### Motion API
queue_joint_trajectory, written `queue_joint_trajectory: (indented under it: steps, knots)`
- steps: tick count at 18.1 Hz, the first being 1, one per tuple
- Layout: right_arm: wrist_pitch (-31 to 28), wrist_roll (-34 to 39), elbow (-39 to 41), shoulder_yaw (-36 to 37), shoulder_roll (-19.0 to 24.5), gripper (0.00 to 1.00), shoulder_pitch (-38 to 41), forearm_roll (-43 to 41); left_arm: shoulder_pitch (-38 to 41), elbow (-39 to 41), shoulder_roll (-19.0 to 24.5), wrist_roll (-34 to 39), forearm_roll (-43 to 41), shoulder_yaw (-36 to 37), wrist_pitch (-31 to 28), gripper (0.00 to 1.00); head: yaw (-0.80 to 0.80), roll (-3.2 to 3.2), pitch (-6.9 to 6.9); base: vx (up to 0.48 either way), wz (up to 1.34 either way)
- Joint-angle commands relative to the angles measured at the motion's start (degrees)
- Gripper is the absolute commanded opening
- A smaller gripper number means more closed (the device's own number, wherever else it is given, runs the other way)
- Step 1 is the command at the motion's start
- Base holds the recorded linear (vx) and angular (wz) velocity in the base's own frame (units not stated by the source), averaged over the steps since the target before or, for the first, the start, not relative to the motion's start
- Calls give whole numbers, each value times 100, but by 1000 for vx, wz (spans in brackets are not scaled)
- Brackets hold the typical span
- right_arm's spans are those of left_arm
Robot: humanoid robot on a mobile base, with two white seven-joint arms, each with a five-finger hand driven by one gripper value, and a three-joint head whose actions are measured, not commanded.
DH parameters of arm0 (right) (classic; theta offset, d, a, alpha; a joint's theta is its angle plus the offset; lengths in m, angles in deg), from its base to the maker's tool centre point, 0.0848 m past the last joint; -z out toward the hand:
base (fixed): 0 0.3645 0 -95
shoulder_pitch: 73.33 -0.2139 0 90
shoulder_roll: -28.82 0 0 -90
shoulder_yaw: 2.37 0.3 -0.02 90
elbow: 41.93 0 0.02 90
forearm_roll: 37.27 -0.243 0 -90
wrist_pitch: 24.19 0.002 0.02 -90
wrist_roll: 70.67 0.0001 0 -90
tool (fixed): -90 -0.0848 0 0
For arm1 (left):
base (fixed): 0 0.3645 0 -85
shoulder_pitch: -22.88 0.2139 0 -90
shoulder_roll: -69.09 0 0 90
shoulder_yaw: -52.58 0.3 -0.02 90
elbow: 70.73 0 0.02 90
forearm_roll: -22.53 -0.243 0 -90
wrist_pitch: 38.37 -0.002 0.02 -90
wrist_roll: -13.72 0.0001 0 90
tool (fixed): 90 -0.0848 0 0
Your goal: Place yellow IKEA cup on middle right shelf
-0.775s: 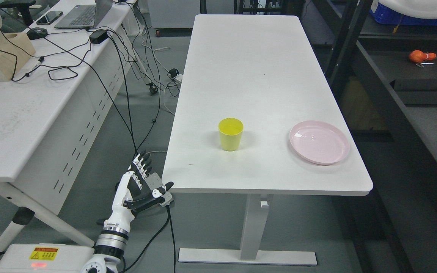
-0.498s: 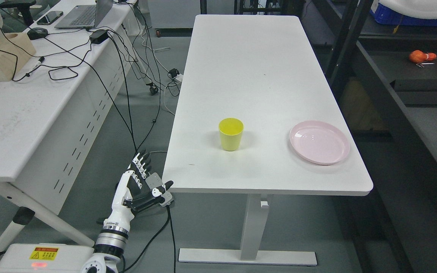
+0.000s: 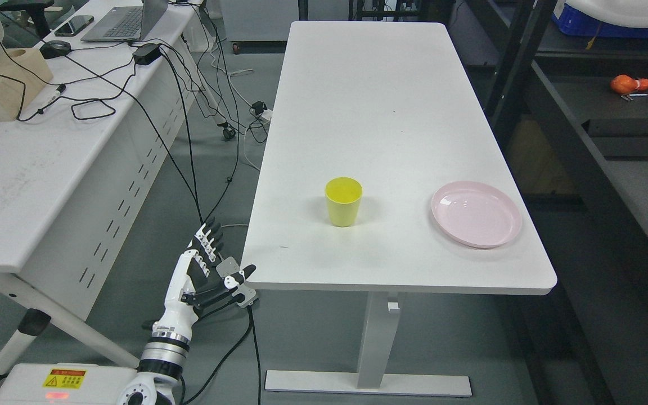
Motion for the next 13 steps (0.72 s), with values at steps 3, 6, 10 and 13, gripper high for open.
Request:
queue_joint_trajectory:
  steps: [3, 6, 10, 13]
  knots:
    - [-2, -1232, 0, -97, -100, 99, 61, -141, -369, -37, 100, -46, 0, -156, -179, 99, 0, 0, 0, 86, -8]
    - [-2, -1232, 0, -97, -100, 99, 61, -141, -404, -1, 100, -143, 0, 299, -179, 99, 0, 0, 0, 111, -79]
    - [-2, -1232, 0, -97, -100, 100, 61, -141, -422, -10, 100, -135, 0, 538, -319, 99, 0, 0, 0, 91, -135]
    - [-2, -1232, 0, -97, -100, 99, 61, -141, -492, -36, 100, -126, 0, 538, -504, 99, 0, 0, 0, 85, -95]
